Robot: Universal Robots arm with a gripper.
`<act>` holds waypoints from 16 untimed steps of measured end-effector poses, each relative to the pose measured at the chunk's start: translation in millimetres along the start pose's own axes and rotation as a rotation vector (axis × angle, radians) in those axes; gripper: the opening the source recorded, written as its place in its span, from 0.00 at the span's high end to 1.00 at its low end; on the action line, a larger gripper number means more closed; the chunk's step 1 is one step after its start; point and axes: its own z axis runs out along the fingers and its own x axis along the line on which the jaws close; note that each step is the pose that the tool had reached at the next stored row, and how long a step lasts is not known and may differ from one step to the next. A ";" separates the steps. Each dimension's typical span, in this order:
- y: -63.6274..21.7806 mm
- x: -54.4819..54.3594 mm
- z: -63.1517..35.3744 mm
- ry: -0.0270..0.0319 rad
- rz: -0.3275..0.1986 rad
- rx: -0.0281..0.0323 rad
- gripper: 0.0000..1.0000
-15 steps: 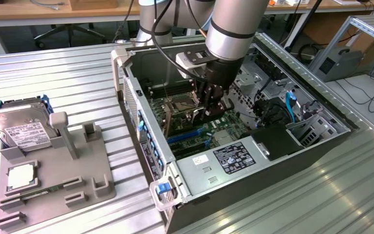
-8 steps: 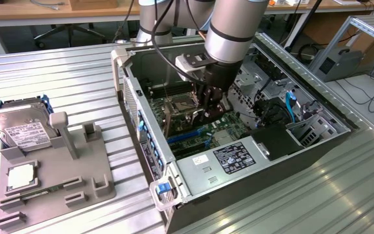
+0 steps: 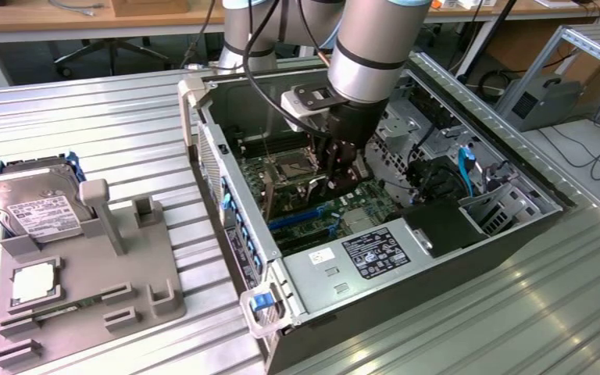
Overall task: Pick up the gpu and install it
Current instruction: 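Insert the gpu into the slot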
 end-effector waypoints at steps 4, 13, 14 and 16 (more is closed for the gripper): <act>0.0 0.0 2.1 -0.0001 0.000 0.0001 0.73; 0.0 0.1 4.9 -0.0001 0.000 0.0001 0.73; 0.0 0.1 4.9 -0.0001 0.000 0.0000 0.73; 0.6 0.0 4.9 -0.0001 0.000 0.0001 0.73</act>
